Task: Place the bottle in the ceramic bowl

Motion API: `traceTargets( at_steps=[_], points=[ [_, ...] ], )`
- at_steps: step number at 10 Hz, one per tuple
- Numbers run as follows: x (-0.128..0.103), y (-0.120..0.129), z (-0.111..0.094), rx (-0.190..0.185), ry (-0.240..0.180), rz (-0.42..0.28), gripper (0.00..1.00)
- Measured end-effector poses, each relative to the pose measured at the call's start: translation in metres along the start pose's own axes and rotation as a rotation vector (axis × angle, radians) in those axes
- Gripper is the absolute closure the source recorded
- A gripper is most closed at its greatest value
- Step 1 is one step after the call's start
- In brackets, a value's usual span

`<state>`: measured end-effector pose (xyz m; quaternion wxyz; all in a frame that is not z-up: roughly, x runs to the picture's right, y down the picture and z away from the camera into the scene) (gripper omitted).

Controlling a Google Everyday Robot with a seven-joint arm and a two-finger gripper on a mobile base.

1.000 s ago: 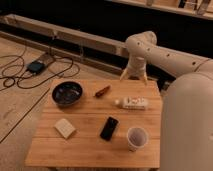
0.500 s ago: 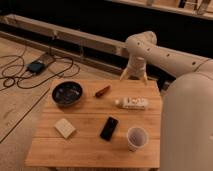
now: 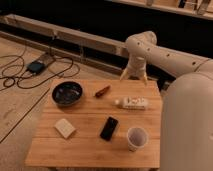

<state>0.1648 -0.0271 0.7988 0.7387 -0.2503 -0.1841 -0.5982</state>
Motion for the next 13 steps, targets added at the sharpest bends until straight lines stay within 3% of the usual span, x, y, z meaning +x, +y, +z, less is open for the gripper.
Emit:
traceTargets(
  at_steps=[9, 10, 13],
  points=[
    [0.0, 0.0, 0.001, -0.001, -0.001, 0.0, 0.2],
    [-0.001, 0.0, 0.005, -0.004, -0.008, 0.013, 0.2],
    [-0.016, -0.003, 0.027, -0.021, -0.083, 0.083, 0.2]
  ],
)
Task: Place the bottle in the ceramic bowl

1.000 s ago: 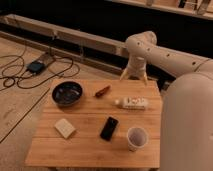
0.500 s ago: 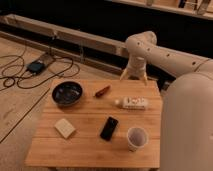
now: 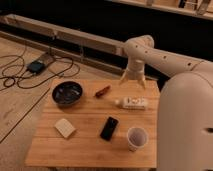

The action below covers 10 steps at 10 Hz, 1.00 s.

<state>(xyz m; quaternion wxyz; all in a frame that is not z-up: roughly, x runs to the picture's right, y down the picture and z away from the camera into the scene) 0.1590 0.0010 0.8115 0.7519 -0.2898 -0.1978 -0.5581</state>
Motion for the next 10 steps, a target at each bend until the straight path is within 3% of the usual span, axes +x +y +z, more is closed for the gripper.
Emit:
traceTargets(
  at_steps=[4, 10],
  points=[
    [-0.01, -0.004, 0.034, -0.023, -0.089, 0.078, 0.2],
    [-0.018, -0.012, 0.087, 0.02, -0.214, 0.184, 0.2]
  ],
)
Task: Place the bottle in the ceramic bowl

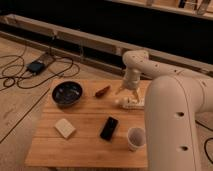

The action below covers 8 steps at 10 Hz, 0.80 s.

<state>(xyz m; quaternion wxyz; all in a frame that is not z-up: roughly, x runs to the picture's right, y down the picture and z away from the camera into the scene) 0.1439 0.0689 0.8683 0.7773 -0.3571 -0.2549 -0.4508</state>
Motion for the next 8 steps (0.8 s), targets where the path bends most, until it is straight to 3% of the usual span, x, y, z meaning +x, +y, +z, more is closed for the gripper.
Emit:
traceTargets(
  at_steps=[4, 8],
  points=[
    [0.003, 0.008, 0.023, -0.023, -0.039, 0.057, 0.2],
    [0.011, 0.011, 0.034, -0.029, -0.05, 0.129, 0.2]
  ],
)
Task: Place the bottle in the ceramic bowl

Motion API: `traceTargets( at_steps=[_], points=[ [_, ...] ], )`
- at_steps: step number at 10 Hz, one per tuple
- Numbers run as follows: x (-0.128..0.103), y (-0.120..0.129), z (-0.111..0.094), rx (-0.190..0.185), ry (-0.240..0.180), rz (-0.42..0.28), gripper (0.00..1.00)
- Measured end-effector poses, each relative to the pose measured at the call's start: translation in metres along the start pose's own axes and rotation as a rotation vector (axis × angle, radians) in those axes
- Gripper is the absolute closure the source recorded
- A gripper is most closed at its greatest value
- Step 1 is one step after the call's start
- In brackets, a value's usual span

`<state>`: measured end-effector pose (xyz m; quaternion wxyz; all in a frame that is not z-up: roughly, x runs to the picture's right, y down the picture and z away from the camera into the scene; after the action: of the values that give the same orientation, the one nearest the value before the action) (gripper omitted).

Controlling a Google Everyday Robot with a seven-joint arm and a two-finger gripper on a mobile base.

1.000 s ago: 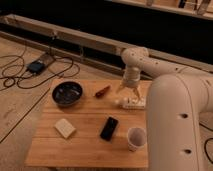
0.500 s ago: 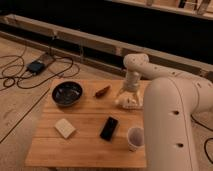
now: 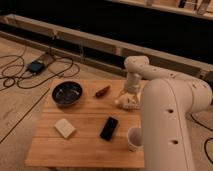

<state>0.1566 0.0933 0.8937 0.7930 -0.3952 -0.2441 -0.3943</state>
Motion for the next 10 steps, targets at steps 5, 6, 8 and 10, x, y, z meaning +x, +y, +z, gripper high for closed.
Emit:
traceTargets(
  at_steps=[5, 6, 8, 10],
  points=[
    [0.004, 0.001, 0.009, -0.047, 0.006, 0.018, 0.2],
    [0.002, 0.001, 0.009, -0.062, 0.012, -0.003, 0.2],
    [-0.004, 0.005, 0.01, -0.101, 0.028, -0.069, 0.2],
    [-0.013, 0.012, 0.011, -0.135, 0.036, -0.132, 0.2]
  ],
)
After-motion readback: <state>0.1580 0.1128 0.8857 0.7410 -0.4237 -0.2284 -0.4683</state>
